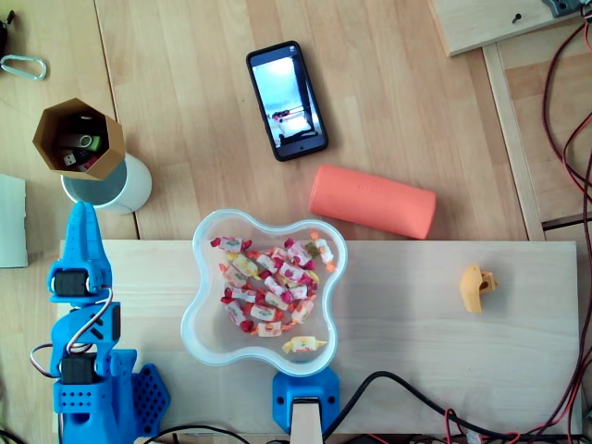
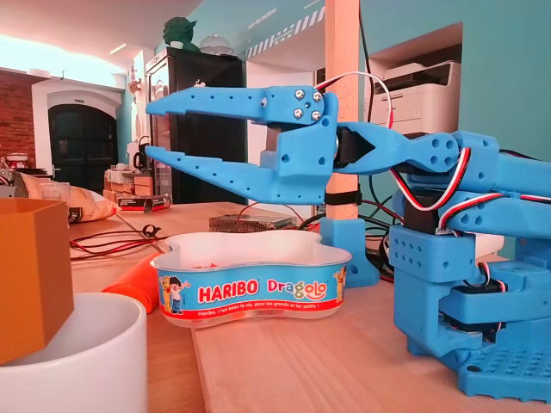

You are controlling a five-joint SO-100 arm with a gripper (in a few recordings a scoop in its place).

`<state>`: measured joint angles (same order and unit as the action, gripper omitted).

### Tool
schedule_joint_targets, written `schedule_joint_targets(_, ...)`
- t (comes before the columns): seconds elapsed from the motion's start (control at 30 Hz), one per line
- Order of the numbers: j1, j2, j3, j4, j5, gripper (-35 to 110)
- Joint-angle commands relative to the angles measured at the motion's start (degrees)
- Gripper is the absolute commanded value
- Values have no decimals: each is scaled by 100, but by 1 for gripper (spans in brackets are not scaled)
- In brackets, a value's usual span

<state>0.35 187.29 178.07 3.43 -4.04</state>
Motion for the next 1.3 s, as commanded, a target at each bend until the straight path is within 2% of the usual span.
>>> schedule_joint_targets(0.0,-79,255,211,-44,439,11)
schedule_joint_targets(1.27,0,281,211,-53,439,12)
